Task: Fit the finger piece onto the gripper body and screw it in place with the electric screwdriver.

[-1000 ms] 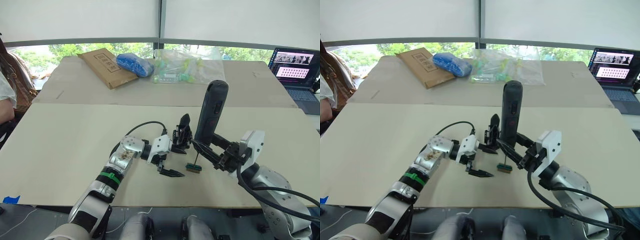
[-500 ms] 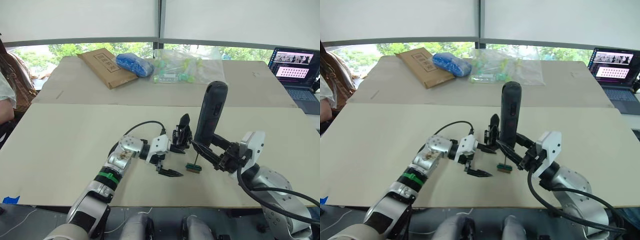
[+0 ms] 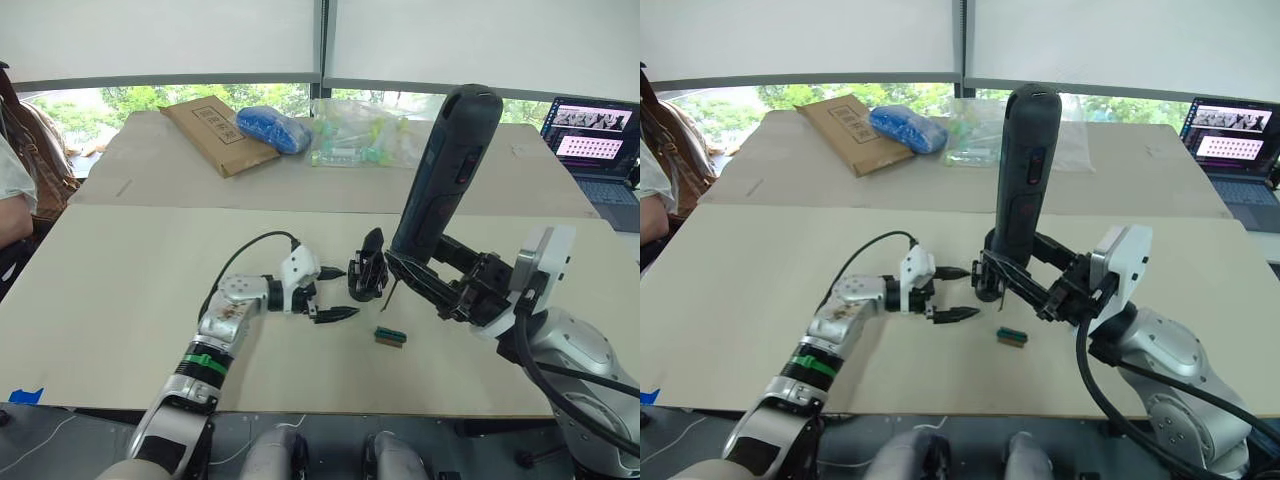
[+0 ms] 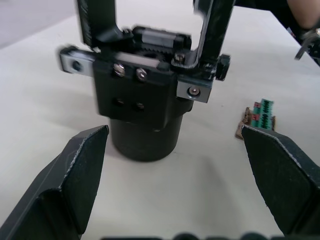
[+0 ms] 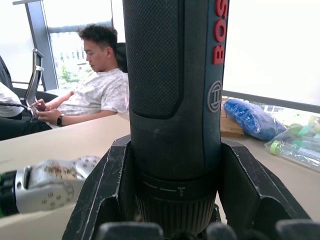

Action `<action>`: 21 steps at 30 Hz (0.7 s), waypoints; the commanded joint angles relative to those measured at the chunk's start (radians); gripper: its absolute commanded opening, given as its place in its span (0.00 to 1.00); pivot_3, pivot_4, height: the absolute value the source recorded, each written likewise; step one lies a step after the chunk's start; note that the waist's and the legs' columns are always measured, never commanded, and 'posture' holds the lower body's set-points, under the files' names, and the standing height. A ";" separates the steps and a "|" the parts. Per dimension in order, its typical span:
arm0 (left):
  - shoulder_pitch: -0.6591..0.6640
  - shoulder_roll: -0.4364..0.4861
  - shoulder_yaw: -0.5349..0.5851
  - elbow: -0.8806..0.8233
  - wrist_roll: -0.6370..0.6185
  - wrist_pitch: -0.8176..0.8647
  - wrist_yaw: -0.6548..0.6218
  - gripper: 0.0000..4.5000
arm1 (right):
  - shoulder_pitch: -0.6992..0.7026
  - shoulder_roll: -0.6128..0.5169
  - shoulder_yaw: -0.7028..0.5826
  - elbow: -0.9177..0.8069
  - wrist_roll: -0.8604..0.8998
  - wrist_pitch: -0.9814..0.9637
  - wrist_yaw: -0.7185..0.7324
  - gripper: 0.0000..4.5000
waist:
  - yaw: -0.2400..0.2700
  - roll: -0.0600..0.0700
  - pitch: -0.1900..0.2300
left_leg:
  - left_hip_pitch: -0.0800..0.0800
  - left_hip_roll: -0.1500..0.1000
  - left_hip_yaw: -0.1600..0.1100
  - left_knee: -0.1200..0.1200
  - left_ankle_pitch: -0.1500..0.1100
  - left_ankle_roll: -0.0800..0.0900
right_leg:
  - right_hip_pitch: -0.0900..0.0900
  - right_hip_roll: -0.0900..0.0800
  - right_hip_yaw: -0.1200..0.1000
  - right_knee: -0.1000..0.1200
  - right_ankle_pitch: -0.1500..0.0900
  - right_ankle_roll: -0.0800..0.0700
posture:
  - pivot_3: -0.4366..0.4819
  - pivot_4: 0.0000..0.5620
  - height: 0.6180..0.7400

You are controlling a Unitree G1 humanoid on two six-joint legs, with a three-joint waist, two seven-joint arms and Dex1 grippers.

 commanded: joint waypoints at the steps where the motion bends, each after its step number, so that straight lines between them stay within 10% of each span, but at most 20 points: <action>1: -0.044 -0.029 -0.012 0.044 0.022 -0.054 0.025 1.00 | -0.005 -0.012 -0.040 -0.046 0.021 -0.019 -0.005 0.42 | 0.000 0.000 0.000 | 0.000 0.000 0.000 0.000 0.000 0.000 | 0.000 0.000 0.000 0.000 0.000 0.000 | 0.48 0.27 0.93; 5: -0.110 -0.065 -0.019 0.177 0.061 -0.127 0.057 1.00 | 0.011 -0.021 -0.052 -0.043 0.016 -0.025 0.000 0.42 | 0.003 0.000 0.000 | 0.000 0.000 0.000 0.000 0.000 0.000 | 0.000 0.000 0.000 0.000 0.000 0.000 | 0.48 0.27 0.93; 11: -0.266 -0.081 -0.001 0.449 0.067 -0.313 -0.067 0.51 | 0.053 -0.040 -0.096 -0.048 0.026 -0.034 0.018 0.42 | 0.000 0.000 0.000 | 0.000 0.000 0.000 0.000 0.000 0.000 | 0.000 0.000 0.000 0.000 0.000 0.000 | 0.48 0.27 0.93; 21: -0.448 -0.092 0.020 0.764 0.118 -0.421 -0.189 0.51 | 0.079 -0.072 -0.138 -0.042 0.074 -0.029 0.060 0.42 | -0.003 -0.001 0.001 | -0.001 0.000 0.000 0.001 -0.001 0.003 | 0.000 0.000 0.000 -0.001 0.000 0.000 | 0.48 0.27 0.93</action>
